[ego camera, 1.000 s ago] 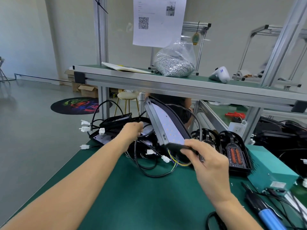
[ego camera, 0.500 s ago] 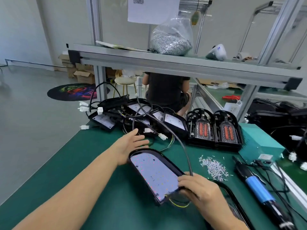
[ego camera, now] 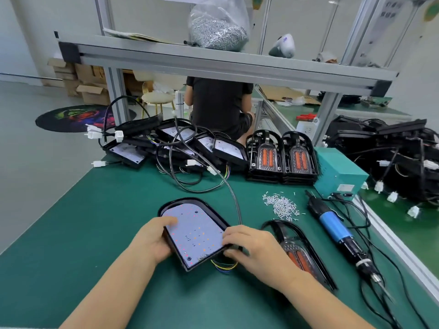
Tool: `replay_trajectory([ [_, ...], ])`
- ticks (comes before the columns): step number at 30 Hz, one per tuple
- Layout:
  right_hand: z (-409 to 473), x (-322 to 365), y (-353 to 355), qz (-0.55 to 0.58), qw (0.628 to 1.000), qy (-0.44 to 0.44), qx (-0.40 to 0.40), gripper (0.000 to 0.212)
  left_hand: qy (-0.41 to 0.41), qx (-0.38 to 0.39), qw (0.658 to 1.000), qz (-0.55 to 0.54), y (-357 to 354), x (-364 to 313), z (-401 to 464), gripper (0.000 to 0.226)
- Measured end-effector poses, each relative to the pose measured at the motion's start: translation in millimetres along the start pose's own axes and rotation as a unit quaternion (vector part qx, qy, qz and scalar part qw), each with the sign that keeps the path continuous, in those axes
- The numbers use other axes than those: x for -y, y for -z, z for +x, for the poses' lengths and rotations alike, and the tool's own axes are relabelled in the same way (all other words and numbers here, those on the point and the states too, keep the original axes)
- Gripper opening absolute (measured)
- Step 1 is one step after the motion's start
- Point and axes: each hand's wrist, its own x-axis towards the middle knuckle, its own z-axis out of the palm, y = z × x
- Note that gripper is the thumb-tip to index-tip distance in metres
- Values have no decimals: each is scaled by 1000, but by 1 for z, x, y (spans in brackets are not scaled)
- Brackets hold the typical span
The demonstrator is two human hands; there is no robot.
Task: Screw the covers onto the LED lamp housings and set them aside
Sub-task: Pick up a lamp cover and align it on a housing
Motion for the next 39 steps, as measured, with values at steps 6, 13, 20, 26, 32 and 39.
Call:
replay_trajectory([
  [6, -25, 10, 26, -92, 989, -117, -3, 57, -39, -24, 997, -66, 16, 0, -1, 25],
  [13, -65, -1, 52, -180, 850, -484, 104, 119, -65, 9, 992, -112, 17, 3, 2, 19],
  [20, -70, 10, 42, -144, 863, -473, 101, 120, -81, 49, 985, -143, 15, 5, 6, 22],
  [26, -45, 19, 74, -100, 915, -391, 11, 115, -89, 93, 975, -179, 12, 5, 9, 61],
  [32, 33, 57, 58, -26, 980, -198, 8, 120, -69, 130, 972, -181, -5, 11, 9, 70],
  [39, 61, 53, 5, -32, 983, -171, 67, 127, -69, 189, 957, -207, -11, 13, 8, 72],
])
